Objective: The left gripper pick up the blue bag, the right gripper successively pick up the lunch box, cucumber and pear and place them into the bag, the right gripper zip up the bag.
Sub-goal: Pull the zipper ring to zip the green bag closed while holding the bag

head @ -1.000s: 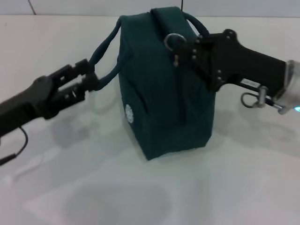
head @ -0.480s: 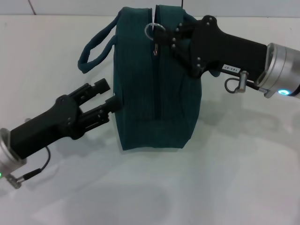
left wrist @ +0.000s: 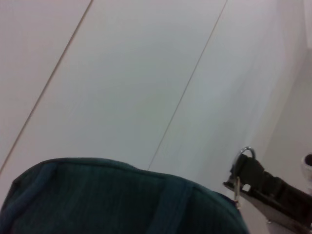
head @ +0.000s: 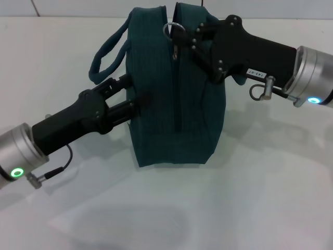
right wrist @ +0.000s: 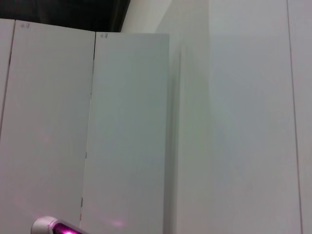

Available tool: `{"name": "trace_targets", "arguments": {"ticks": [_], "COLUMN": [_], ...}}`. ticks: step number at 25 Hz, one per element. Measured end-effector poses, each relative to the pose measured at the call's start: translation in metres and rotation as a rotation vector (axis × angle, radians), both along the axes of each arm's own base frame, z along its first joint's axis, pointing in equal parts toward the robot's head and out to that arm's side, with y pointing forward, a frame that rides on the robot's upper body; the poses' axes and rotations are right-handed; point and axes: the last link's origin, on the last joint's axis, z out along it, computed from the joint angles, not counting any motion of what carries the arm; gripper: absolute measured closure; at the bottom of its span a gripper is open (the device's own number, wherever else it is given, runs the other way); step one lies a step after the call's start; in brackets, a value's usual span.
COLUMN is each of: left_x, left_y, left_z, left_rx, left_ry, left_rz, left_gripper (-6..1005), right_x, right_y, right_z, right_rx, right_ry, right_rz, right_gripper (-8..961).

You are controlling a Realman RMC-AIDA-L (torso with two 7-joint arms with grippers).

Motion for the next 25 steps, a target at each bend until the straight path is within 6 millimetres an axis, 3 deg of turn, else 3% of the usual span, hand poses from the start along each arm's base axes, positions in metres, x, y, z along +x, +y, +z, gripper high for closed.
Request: {"name": "trace_targets", "arguments": {"ticks": [6, 17, 25], "left_x": [0.0017, 0.0026, 0.0072], "left_y": [0.0062, 0.0067, 0.0082], "left_z": [-0.004, -0.007, -0.0104], "left_rx": [-0.006, 0.002, -0.012], "left_ry": [0.009, 0.037, 0.051], "left_rz": [0.014, -0.006, -0.036], "left_gripper": [212, 408, 781], "right_x": [-0.0002, -0.0007, -0.0008], "right_y": [0.0011, 0.002, 0.0029], "right_z": [-0.0004, 0.0006, 0.0014], "right_rx": [0.003, 0.006, 0.01], "right_ry": [-0.004, 0.004, 0.007], "right_rz": [-0.003, -0.008, -0.011], "right_gripper": [936, 935, 934]}}
